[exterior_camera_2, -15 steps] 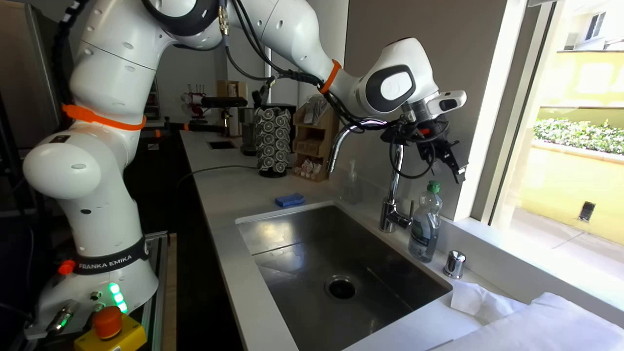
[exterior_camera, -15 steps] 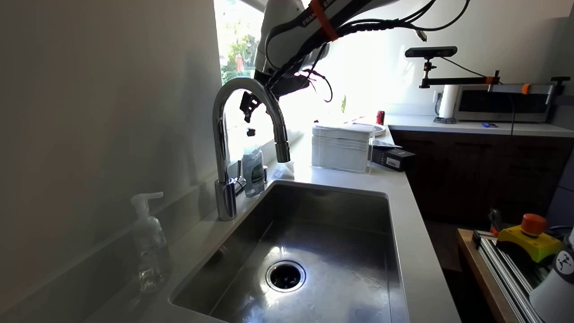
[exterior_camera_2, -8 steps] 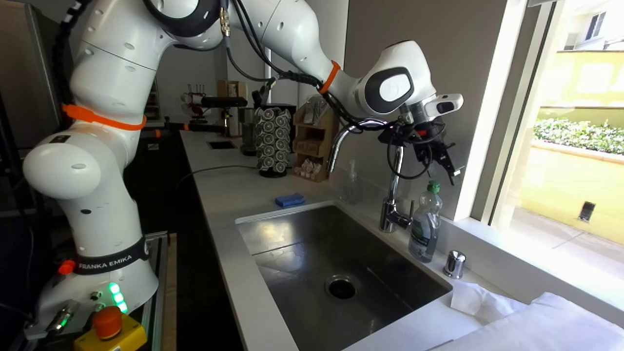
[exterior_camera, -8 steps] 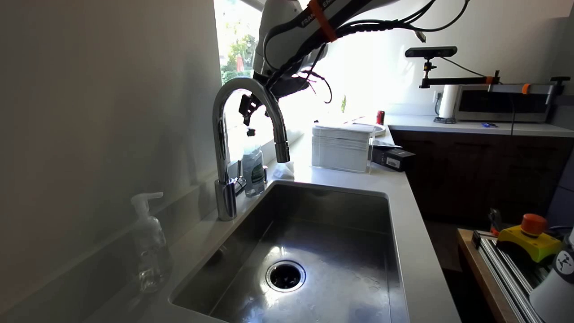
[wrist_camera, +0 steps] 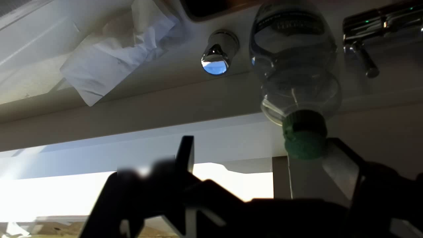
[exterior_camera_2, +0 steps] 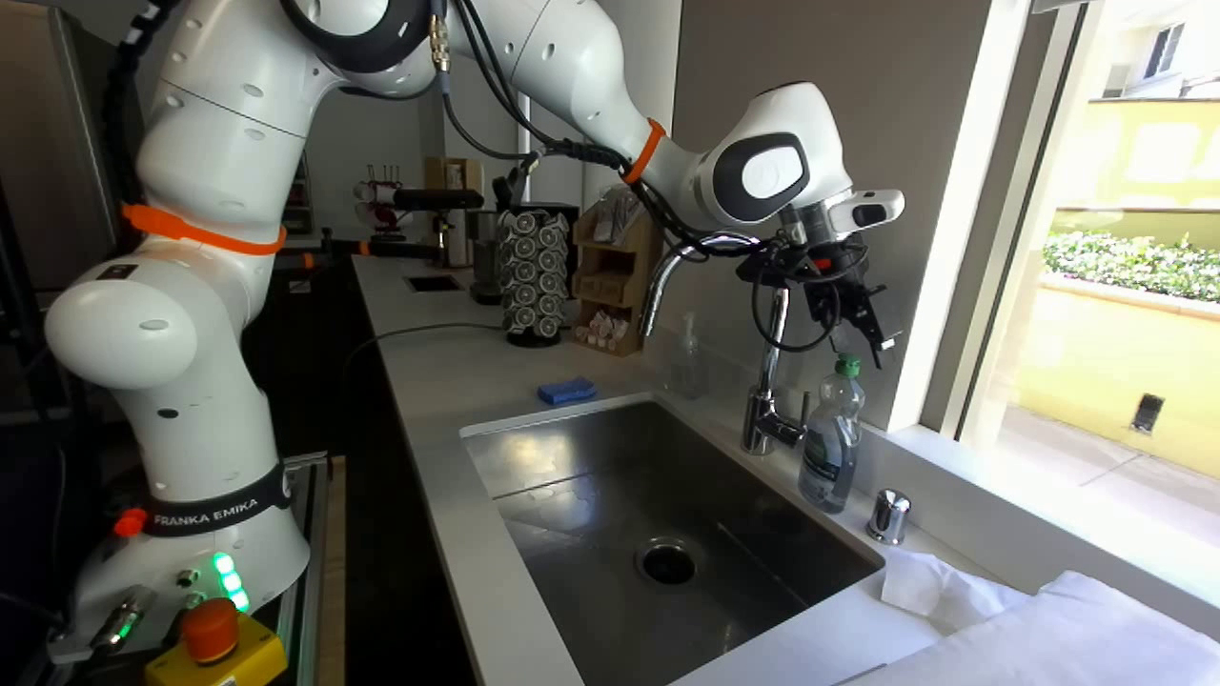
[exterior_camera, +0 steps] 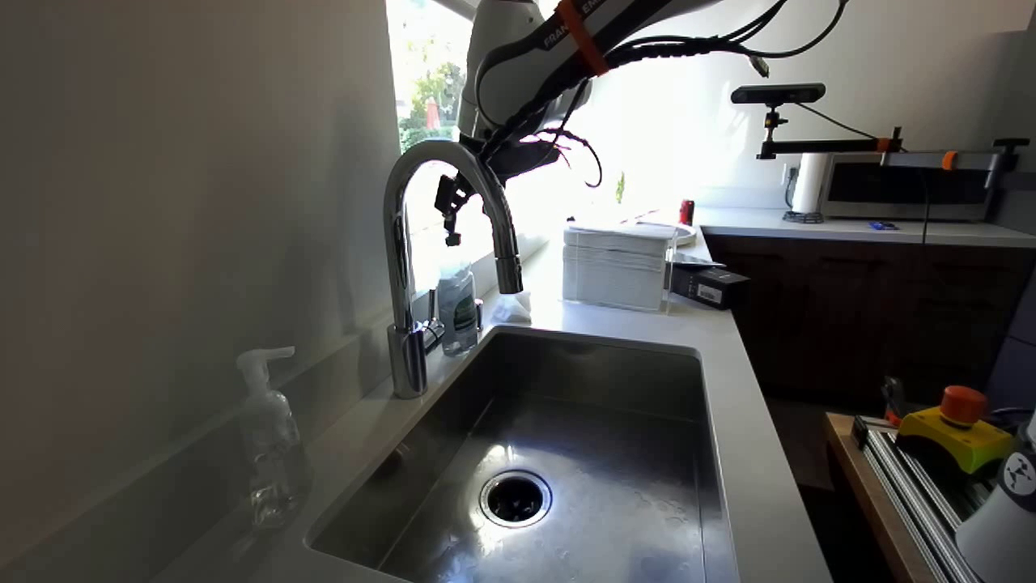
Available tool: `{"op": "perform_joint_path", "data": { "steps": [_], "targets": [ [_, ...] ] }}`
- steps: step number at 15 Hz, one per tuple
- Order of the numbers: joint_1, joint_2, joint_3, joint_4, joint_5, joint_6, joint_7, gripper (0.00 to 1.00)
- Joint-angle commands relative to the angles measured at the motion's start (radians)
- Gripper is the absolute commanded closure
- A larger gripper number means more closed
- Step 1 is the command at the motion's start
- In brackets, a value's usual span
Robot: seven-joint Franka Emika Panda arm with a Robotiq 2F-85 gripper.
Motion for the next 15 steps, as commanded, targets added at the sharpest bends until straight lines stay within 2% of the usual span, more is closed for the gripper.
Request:
{"op": "perform_joint_path", "data": {
  "steps": [1,15],
  "targets": [
    [0.001,0.004,0.008,-0.004,0.018,-0.017,-0.009,0.00],
    [0.010,0.017,-0.001,0.001,-0.005,-0.017,0.003,0.00]
  ]
}}
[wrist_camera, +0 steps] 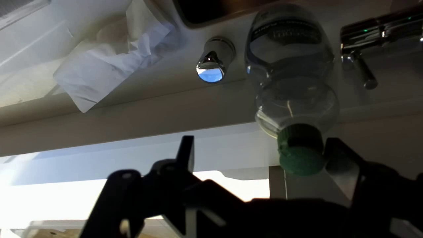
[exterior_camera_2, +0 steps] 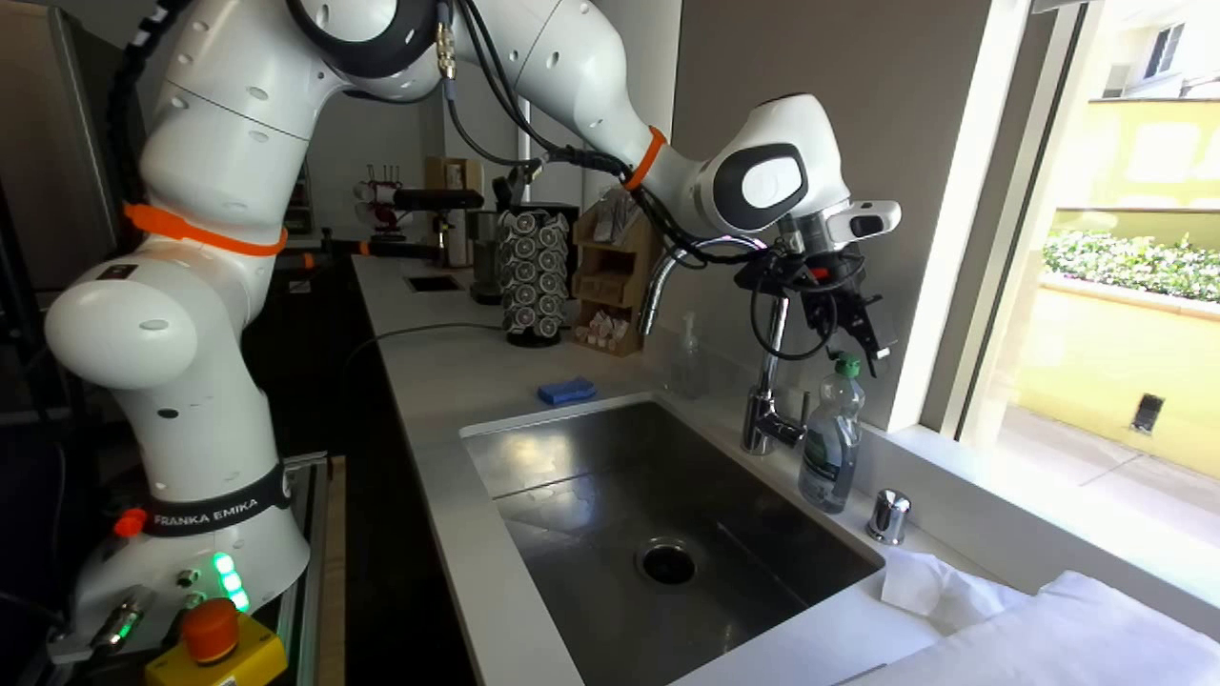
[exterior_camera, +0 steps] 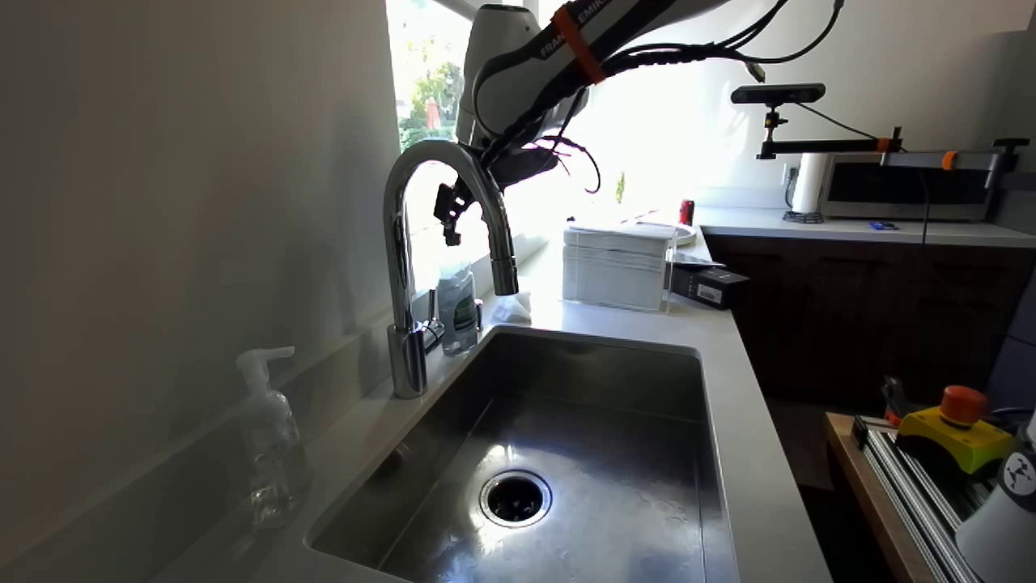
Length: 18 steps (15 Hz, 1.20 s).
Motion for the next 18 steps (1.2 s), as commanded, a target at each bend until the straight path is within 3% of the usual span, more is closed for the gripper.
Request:
{"op": "perform_joint_path", "data": {
  "steps": [1,18],
  "targets": [
    [0.010,0.000,-0.007,0.001,-0.005,-0.017,0.003,0.00],
    [0.012,-0.015,-0.017,-0.002,-0.017,-0.028,0.010,0.00]
  ]
}}
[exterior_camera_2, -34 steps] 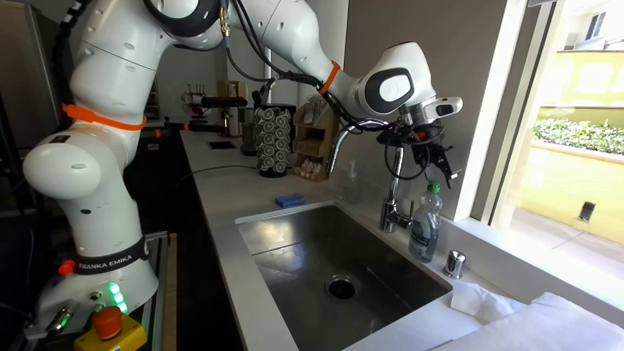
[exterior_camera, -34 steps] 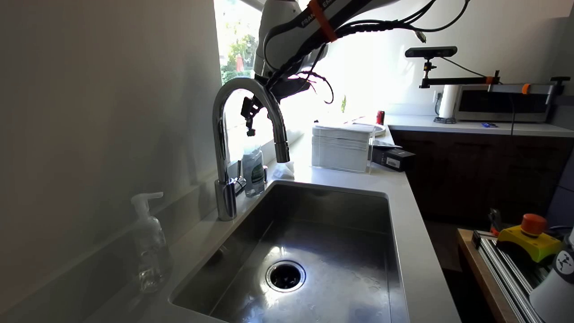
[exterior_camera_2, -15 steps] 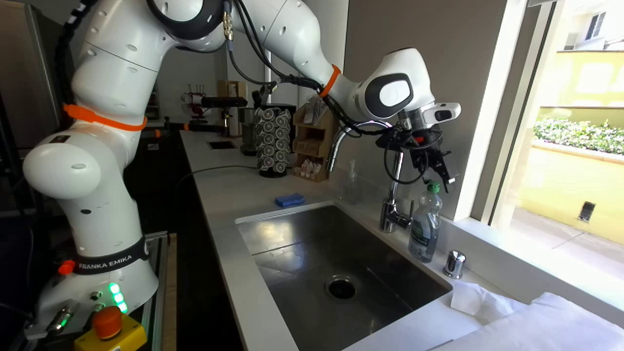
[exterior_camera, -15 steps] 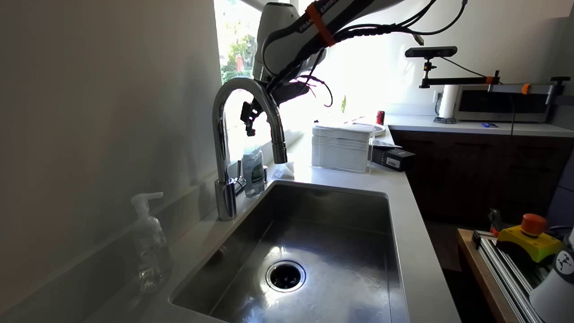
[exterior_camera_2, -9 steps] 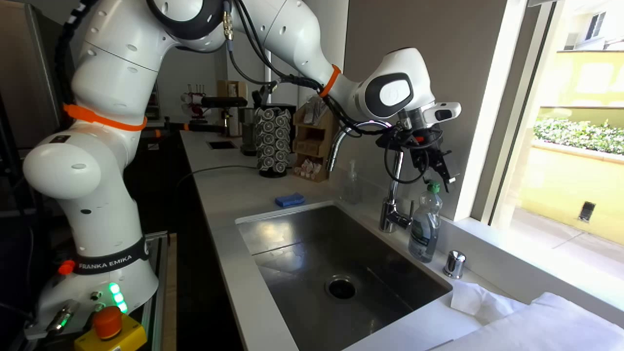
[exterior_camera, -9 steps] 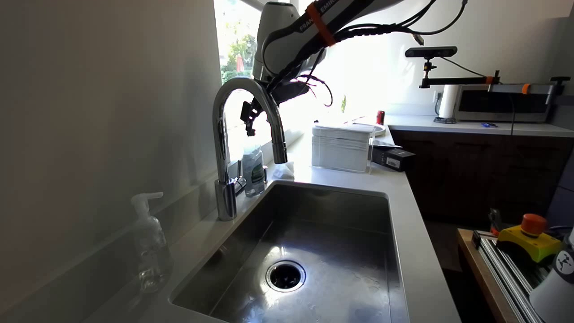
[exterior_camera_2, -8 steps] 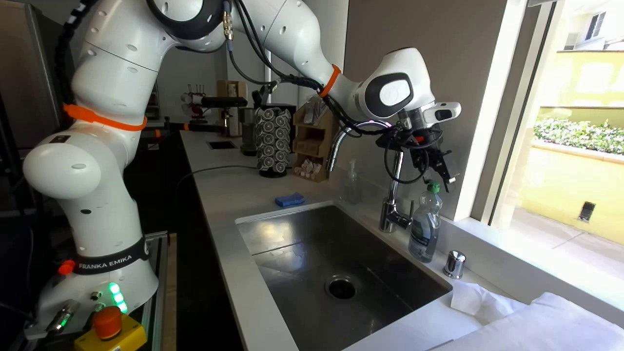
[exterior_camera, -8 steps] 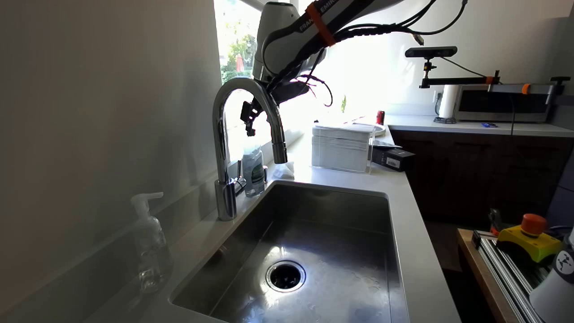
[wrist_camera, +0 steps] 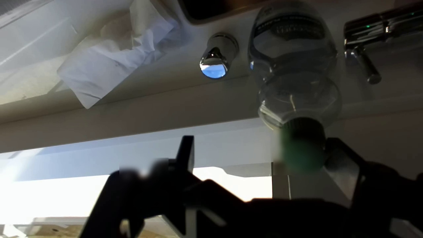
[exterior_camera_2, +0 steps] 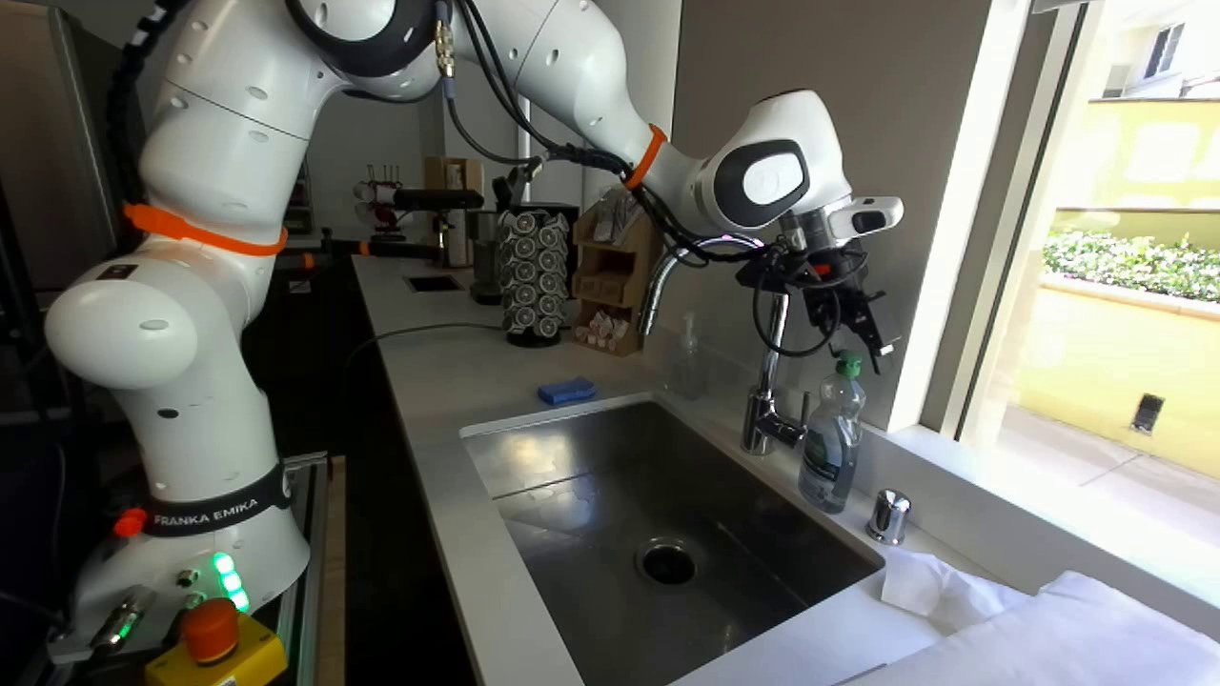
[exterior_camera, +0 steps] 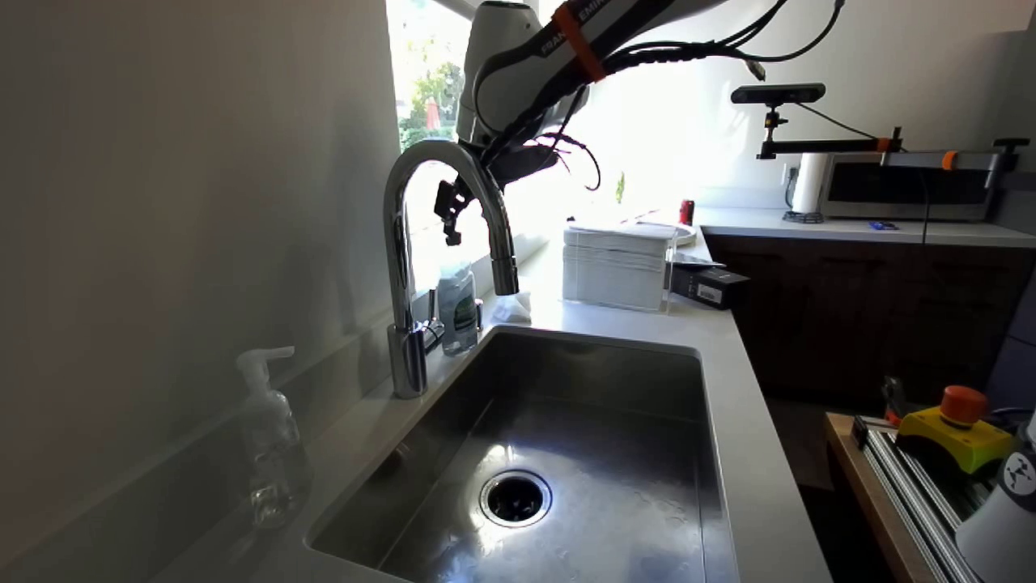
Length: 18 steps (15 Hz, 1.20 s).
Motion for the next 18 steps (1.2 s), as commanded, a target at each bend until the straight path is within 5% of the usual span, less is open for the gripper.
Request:
{"op": "perform_joint_path", "data": {
  "steps": [1,18],
  "targets": [
    [0.011,-0.014,-0.013,-0.008,-0.013,-0.026,0.011,0.00],
    [0.014,-0.031,-0.021,-0.012,-0.017,-0.031,0.017,0.00]
  ]
}}
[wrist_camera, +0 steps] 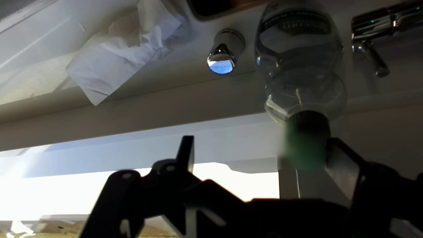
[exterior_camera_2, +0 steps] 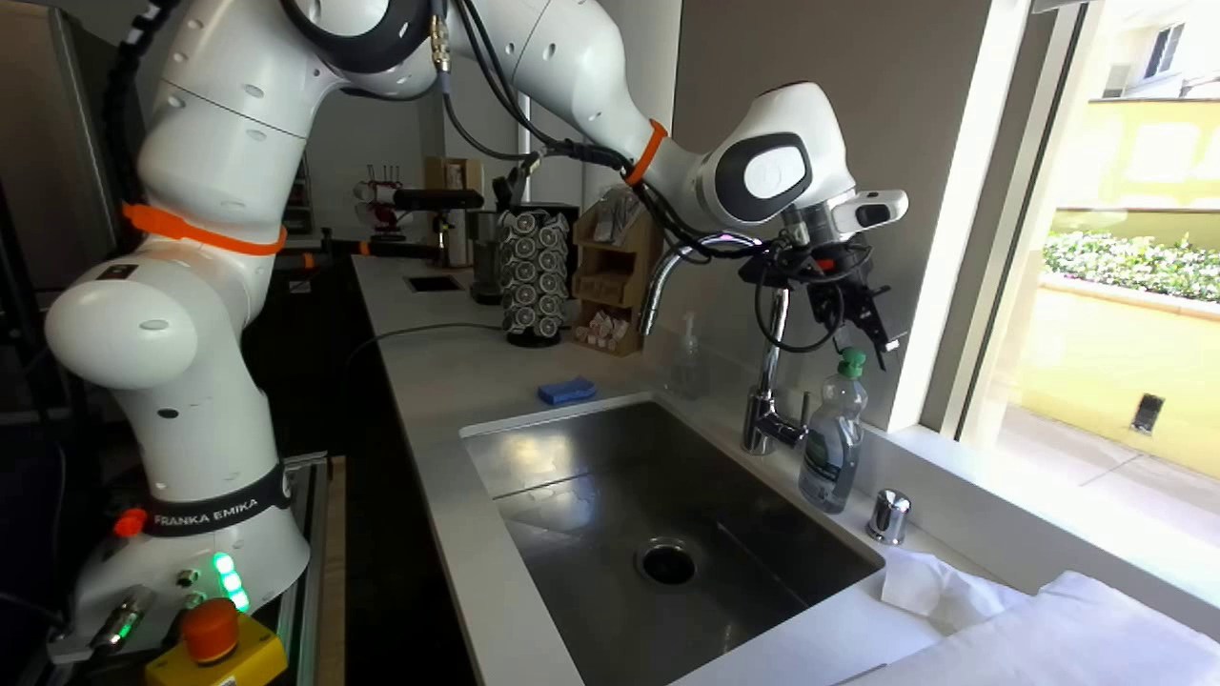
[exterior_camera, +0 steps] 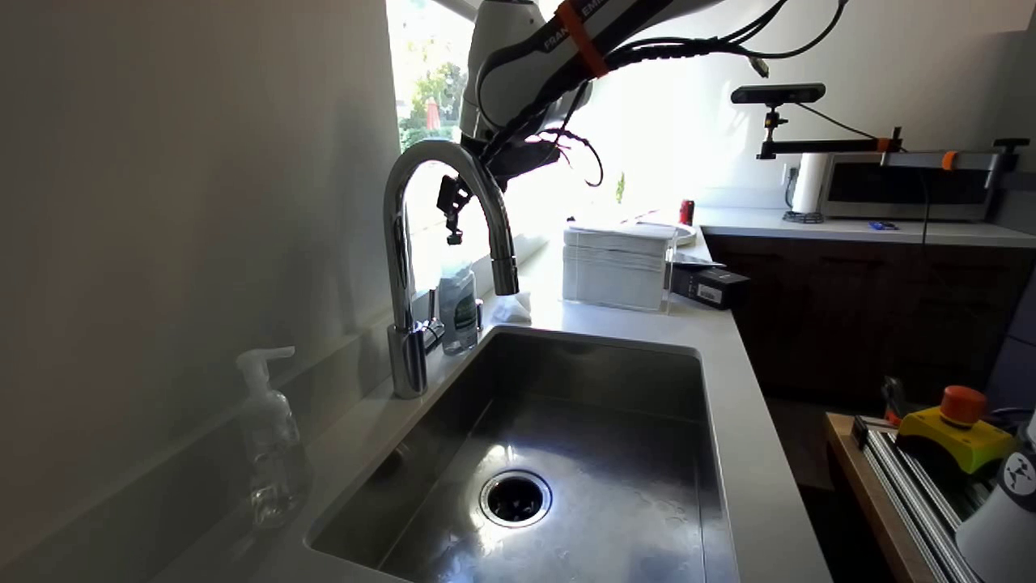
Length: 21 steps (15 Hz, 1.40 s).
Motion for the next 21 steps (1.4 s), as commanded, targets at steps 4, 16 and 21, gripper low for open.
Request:
{"op": "perform_joint_path", "data": {
  "steps": [4,16,21],
  "targets": [
    [0.015,-0.026,-0.011,-0.012,-0.020,-0.034,0.018,0.00],
    [0.012,-0.042,-0.019,-0.020,-0.021,-0.047,0.020,0.00],
    [0.011,-0.049,-0.020,-0.024,-0.019,-0.044,0.019,0.00]
  ]
}}
